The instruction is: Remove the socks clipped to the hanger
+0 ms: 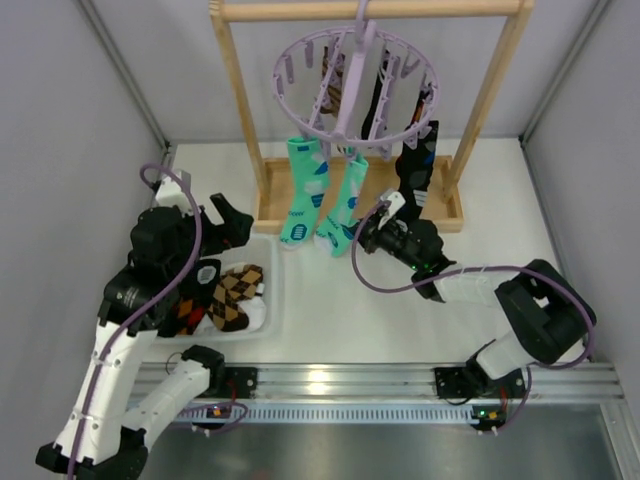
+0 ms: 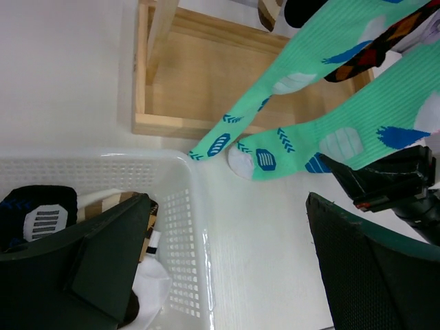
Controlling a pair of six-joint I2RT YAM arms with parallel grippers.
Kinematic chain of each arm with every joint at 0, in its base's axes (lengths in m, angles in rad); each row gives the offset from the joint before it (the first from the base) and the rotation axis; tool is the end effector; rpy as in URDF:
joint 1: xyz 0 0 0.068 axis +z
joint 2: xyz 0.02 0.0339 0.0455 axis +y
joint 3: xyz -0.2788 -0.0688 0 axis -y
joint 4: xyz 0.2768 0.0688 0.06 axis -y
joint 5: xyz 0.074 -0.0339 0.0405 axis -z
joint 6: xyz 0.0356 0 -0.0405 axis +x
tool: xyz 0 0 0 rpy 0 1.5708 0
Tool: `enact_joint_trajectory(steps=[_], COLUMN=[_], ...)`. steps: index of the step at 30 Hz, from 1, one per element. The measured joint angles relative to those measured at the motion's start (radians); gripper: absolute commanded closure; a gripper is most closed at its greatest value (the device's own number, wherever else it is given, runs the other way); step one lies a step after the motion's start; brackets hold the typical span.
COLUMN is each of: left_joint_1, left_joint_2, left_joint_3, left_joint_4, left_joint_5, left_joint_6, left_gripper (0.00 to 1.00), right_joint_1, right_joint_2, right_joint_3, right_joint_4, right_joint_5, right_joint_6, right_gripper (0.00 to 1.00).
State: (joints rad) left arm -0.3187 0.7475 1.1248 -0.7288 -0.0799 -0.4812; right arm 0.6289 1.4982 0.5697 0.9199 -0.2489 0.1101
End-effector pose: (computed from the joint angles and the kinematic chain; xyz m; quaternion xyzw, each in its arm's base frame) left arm 0.1467 -0.0454 0.4231 -0.0893 0.8146 -0.1926 0.5397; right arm 0.2553 0.1966 0.2049 -0.2652 0.6587 0.3345 0.6196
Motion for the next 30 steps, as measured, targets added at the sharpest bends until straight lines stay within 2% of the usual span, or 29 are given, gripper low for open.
enact_joint_trajectory(steps=[4, 7, 11, 15, 18, 22, 26, 30], left_joint_1=[-0.007, -0.072, -0.347, -0.684, -0.811, -0.825, -0.821, -0.800], left_joint_2=[0.080, 0.157, 0.311, 0.519, 0.653, 0.797, 0.883, 0.917], left_joint_3=[0.089, 0.175, 0.354, 0.558, 0.687, 0.812, 0.870, 0.893], left_joint_4=[0.001, 0.002, 0.006, 0.020, 0.025, 0.026, 0.024, 0.023], left_joint_5=[0.037, 0.010, -0.175, -0.497, -0.613, -0.735, -0.858, -0.880], left_joint_6=[-0.018, -0.027, -0.015, 0.042, 0.089, 0.135, 0.172, 0.182], left_gripper=[0.02, 0.02, 0.01, 0.01, 0.02, 0.01, 0.02, 0.01], right_joint_1=[0.025, 0.100, 0.234, 0.329, 0.371, 0.419, 0.461, 0.490], right_joint_2=[-0.016, -0.055, -0.106, -0.163, -0.196, -0.217, -0.217, -0.213], right_joint_3=[-0.019, -0.055, -0.076, -0.087, -0.087, -0.081, -0.078, -0.072], right_joint_4=[0.051, 0.069, 0.075, 0.061, 0.045, 0.011, -0.007, -0.010], right_joint_5=[0.007, 0.080, 0.209, 0.333, 0.407, 0.478, 0.518, 0.538], right_joint_6=[0.024, 0.042, 0.067, 0.086, 0.093, 0.081, 0.064, 0.040], right_gripper=[1.00, 1.00, 1.00, 1.00, 1.00, 1.00, 1.00, 1.00])
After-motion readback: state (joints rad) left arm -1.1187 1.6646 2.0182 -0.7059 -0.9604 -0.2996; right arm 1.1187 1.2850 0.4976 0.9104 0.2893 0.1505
